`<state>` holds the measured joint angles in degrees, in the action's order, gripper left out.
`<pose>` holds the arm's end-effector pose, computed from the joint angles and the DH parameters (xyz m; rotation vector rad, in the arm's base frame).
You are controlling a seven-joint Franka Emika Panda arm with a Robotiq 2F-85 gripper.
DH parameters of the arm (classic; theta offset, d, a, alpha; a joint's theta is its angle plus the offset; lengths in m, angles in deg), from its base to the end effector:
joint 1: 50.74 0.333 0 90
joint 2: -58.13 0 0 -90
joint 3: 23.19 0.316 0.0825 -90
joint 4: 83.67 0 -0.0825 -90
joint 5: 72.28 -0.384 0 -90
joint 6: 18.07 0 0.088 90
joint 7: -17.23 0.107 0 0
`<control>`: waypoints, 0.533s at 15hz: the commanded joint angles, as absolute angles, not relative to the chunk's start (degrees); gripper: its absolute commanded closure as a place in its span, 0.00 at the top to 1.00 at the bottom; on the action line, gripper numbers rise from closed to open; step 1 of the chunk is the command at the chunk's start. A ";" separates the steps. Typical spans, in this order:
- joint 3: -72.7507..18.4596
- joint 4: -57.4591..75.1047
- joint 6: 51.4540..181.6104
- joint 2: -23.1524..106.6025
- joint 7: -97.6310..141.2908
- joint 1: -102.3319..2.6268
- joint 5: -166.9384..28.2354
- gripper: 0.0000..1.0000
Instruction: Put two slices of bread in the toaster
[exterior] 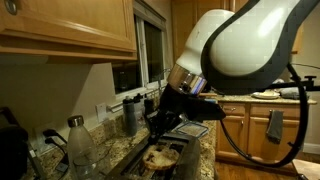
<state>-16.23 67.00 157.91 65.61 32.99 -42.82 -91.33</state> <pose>0.4564 0.0940 0.3541 -2.7594 0.4689 -0.7472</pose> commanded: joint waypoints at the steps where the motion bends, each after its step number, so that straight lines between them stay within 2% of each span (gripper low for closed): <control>1: -14.28 67.82 159.87 66.44 36.76 -44.94 -88.35 0.08; 8: -11.78 68.94 161.57 67.59 38.83 -46.89 -86.81 0.08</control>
<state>-13.43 67.00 160.20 65.62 36.13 -45.19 -88.64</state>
